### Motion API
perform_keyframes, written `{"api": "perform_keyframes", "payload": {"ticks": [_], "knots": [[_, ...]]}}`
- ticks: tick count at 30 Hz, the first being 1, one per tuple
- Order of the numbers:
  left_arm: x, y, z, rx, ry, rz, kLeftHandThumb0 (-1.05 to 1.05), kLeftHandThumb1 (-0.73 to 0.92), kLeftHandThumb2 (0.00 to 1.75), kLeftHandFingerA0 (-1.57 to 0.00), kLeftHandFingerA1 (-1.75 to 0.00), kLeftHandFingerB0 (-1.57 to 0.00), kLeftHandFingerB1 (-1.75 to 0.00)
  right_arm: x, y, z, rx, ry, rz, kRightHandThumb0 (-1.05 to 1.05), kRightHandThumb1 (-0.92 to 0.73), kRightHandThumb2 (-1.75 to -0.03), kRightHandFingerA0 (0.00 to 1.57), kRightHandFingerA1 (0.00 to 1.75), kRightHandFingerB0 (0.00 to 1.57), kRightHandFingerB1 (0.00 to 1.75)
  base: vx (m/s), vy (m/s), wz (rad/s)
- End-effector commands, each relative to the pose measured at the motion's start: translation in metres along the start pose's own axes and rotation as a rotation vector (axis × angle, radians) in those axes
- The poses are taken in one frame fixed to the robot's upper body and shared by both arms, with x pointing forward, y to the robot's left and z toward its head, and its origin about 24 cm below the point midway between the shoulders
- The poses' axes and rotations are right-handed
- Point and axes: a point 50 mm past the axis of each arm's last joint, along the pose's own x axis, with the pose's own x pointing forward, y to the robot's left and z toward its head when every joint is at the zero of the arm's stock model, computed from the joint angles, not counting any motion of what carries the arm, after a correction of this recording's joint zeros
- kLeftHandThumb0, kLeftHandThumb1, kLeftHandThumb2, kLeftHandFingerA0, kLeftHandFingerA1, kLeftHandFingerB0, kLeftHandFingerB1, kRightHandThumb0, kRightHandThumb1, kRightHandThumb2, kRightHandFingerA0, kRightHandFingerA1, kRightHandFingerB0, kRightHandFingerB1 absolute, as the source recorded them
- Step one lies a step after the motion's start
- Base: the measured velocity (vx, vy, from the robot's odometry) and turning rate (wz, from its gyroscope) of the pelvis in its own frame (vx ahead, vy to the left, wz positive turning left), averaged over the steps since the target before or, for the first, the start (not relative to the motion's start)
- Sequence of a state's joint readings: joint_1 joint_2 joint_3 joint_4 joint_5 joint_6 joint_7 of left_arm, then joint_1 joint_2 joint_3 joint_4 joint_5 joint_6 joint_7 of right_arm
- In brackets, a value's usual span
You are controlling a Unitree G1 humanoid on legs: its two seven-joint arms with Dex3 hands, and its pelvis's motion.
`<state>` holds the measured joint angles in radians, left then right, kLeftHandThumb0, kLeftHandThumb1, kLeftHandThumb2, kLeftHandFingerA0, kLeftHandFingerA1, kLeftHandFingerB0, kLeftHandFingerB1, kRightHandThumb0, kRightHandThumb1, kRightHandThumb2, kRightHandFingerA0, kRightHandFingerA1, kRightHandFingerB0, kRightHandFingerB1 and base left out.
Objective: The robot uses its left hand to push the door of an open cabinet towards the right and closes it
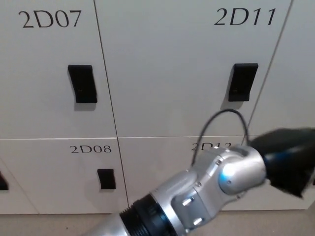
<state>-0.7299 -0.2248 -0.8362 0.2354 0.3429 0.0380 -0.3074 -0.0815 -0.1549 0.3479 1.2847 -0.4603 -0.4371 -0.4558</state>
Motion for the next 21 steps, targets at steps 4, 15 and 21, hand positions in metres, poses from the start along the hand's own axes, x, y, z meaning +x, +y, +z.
{"api": "perform_keyframes", "payload": {"ticks": [4, 15, 21], "knots": [[-0.026, 0.005, 0.044, 0.058, -0.081, -0.276, -0.58, 0.92, 1.12, 0.00, -0.07, 0.00, -0.08, 0.011, -0.009, 0.010, -0.001, -0.004, -0.041, -0.63, -0.76, -1.05, 0.27, 0.47, 0.34, 0.50, 0.00, 0.000, 0.00], [-0.160, -0.018, -0.045, -0.226, 0.196, -0.089, -0.77, 0.92, 0.73, -0.29, -0.32, -0.22, -0.29, 0.010, -0.010, 0.003, 0.059, 0.037, 0.006, -0.77, -0.90, -1.13, 0.04, 0.35, 0.05, 0.38, 0.00, 0.000, 0.00], [-0.217, -0.055, -0.056, -0.362, 0.304, -0.024, -0.75, 0.92, 0.70, -0.33, -0.32, -0.28, -0.30, 0.011, -0.013, 0.007, 0.100, 0.028, -0.057, -0.61, -0.74, -1.03, 0.25, 0.48, 0.34, 0.50, 0.00, 0.000, 0.00]]}}
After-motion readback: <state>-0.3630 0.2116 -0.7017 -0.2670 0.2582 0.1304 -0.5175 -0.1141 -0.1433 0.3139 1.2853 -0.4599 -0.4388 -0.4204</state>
